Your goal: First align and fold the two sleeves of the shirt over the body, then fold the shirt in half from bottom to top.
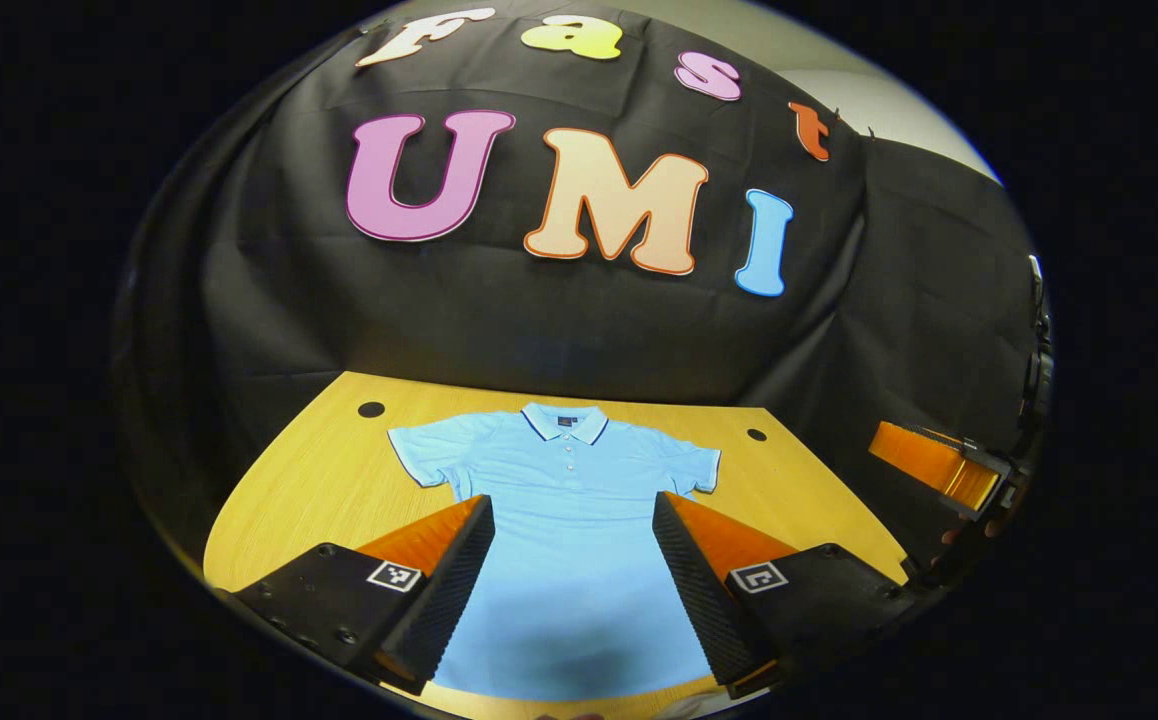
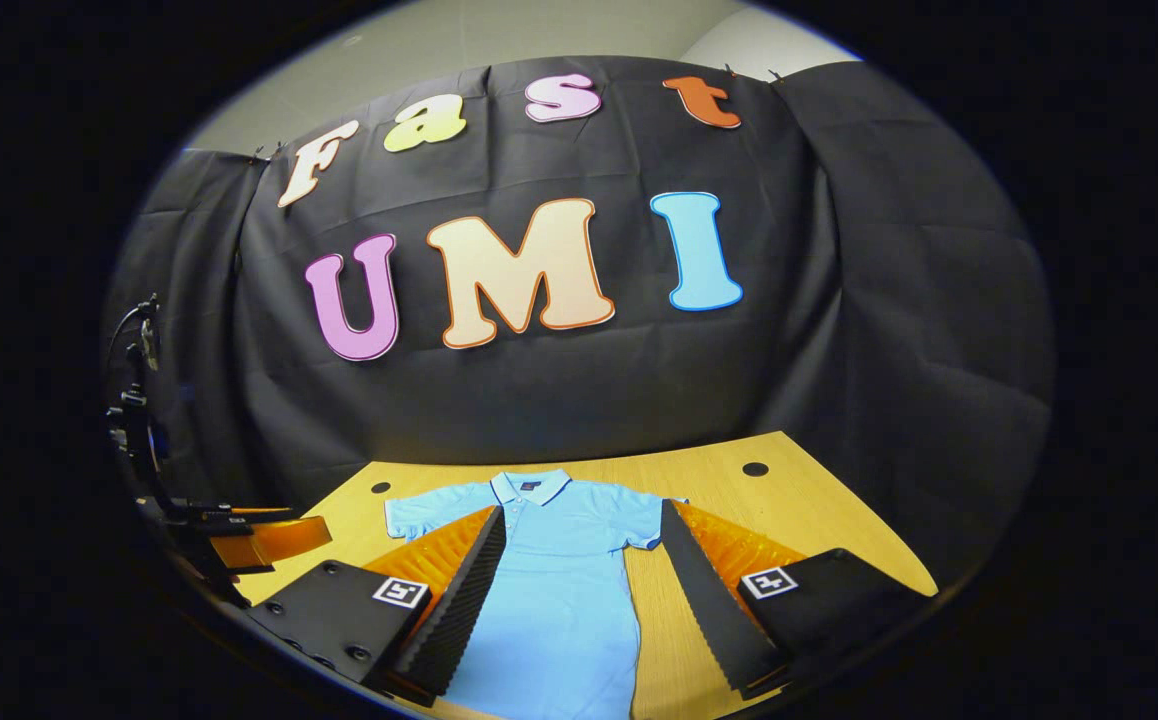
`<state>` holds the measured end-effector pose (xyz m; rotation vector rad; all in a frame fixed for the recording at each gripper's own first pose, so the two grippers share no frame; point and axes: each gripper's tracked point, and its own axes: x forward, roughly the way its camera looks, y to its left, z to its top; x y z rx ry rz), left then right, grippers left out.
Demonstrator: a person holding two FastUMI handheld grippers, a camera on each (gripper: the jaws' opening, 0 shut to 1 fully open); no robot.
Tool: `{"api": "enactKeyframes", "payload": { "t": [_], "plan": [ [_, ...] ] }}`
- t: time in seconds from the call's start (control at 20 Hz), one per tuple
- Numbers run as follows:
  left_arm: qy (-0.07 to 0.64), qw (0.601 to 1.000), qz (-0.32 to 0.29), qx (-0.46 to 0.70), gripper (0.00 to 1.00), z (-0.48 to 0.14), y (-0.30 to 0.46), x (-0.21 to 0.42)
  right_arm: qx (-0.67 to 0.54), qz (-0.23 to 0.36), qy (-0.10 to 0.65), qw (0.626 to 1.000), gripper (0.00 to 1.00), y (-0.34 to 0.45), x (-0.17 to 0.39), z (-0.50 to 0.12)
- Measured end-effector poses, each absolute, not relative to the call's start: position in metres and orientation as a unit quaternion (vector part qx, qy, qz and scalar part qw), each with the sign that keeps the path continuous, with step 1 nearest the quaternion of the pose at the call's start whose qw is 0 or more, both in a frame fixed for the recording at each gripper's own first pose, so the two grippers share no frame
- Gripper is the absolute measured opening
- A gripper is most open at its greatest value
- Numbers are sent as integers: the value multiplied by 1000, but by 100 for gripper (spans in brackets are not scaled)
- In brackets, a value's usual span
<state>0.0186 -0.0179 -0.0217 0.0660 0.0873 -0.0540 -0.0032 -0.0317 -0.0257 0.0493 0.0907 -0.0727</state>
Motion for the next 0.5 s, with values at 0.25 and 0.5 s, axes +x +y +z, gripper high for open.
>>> {"api": "enactKeyframes", "payload": {
  "t": [0.25, 0.5],
  "plan": [
    [46, 998, -27, 32, 96, -25, -18, 18, 22, -36, 49, 998, 98, -33, -2, -29],
    [51, 998, -18, 24, 96, -27, -10, 17, 27, -31, 53, 998, 97, -31, 3, -31]
  ]
}}
